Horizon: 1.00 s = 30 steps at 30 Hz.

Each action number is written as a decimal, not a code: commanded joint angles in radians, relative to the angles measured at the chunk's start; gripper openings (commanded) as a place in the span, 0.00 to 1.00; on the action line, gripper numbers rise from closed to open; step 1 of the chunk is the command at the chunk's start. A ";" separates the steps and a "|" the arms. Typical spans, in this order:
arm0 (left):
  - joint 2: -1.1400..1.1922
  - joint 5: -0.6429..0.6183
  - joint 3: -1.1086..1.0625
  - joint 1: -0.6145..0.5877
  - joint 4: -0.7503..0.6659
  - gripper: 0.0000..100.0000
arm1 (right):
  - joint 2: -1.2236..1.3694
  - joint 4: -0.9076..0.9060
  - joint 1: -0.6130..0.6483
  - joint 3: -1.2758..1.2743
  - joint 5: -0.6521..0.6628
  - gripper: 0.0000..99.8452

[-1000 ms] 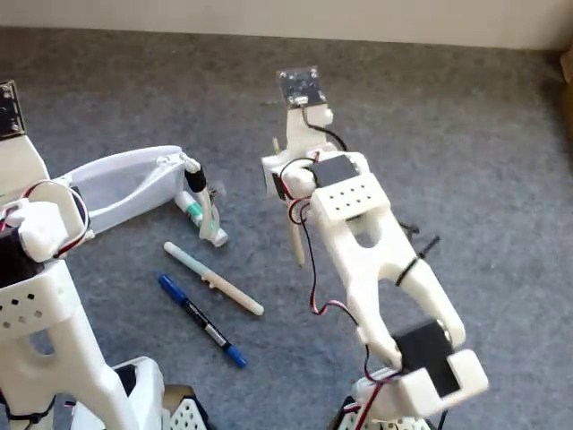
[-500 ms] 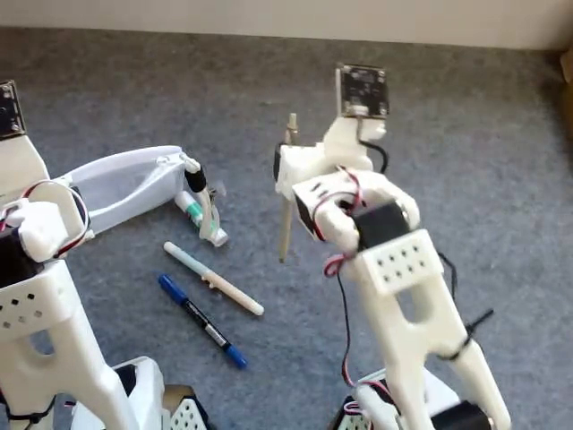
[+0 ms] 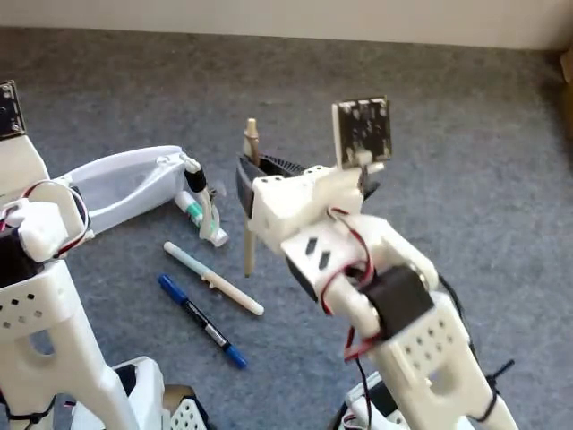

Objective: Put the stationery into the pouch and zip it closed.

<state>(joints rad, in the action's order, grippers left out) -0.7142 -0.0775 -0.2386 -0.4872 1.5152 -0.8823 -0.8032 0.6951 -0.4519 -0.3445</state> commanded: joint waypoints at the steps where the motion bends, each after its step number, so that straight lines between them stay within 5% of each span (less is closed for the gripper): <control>1: -0.033 -0.009 0.002 -0.002 -0.025 0.01 | -0.084 0.128 0.073 0.012 -0.002 0.01; 9: -0.033 -0.009 0.002 -0.002 -0.023 0.01 | -0.102 0.452 0.159 0.012 0.005 0.01; 19: -0.030 -0.009 0.001 -0.002 -0.023 0.01 | -0.101 0.708 0.352 -0.041 0.262 0.01; 30: -0.030 -0.009 0.001 -0.002 -0.021 0.01 | 0.004 1.095 0.366 -0.262 0.431 0.01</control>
<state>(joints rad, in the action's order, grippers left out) -0.7142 -0.0775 -0.2417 -0.4872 1.5152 -0.9375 0.2125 1.0526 -0.7219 0.0667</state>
